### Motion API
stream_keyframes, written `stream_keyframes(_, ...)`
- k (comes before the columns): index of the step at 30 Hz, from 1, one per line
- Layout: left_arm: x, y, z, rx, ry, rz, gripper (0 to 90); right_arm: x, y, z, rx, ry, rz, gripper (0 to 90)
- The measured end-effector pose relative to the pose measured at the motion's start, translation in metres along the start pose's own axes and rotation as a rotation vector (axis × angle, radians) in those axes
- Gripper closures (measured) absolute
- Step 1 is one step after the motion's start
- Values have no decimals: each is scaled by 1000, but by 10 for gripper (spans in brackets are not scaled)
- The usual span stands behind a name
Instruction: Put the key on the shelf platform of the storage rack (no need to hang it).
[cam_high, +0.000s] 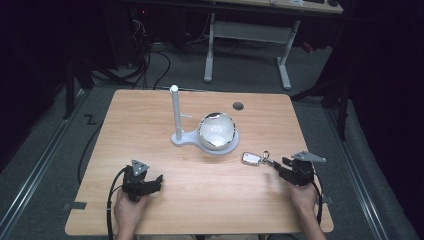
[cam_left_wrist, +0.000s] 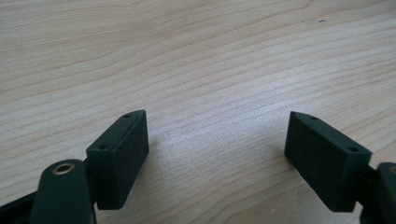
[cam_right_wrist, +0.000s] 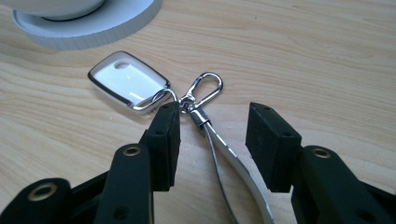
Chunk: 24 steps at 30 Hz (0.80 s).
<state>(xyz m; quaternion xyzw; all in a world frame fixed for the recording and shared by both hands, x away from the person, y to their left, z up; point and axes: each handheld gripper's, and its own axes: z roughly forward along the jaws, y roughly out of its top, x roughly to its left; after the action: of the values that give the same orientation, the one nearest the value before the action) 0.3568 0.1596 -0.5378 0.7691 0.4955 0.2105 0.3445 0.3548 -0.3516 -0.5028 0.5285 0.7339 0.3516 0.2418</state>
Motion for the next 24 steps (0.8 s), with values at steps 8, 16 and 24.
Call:
stream_keyframes(8,0,0,0,-1,1,0,220,-7,1,9,24,-7,18,558)
stream_keyframes(16,0,0,0,-1,1,0,220,-10,-4,15,55,1,21,561)
stream_keyframes(24,0,0,0,-1,1,0,220,-8,-12,21,80,-2,-3,610)
